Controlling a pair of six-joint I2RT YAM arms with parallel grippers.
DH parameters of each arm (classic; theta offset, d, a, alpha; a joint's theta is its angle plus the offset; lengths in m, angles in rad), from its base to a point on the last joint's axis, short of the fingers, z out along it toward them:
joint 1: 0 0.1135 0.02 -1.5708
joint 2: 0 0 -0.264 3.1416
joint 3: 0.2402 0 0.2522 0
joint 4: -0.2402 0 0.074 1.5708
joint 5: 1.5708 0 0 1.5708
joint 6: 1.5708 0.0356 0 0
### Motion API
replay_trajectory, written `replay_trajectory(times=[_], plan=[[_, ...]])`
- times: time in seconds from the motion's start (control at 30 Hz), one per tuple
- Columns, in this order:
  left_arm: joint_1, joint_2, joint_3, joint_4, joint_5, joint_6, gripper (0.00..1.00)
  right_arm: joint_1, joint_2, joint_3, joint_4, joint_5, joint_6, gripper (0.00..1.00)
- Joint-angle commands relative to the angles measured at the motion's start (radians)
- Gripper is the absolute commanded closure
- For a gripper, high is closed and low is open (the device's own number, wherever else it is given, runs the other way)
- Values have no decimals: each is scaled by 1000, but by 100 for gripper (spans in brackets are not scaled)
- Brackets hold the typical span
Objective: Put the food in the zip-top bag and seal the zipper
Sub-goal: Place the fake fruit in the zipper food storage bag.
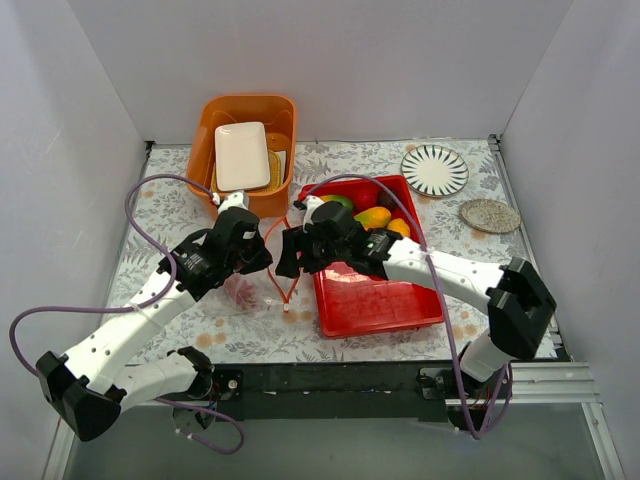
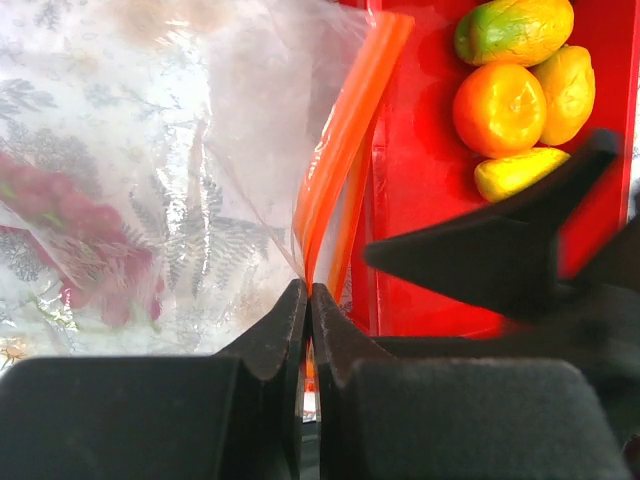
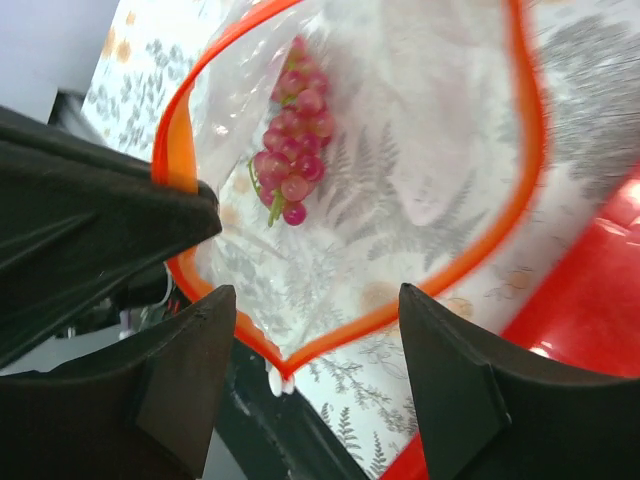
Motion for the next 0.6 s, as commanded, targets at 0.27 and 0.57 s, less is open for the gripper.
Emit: replay_trajectory(times=[0.27,0.57], plan=[[0,-47,42,-31,-67,-12,100,-18,-181,-96,-36,222,13,28],[0,-62,42,-36,-71,-11,100,-21,-78,-69,-3,148,36,28]])
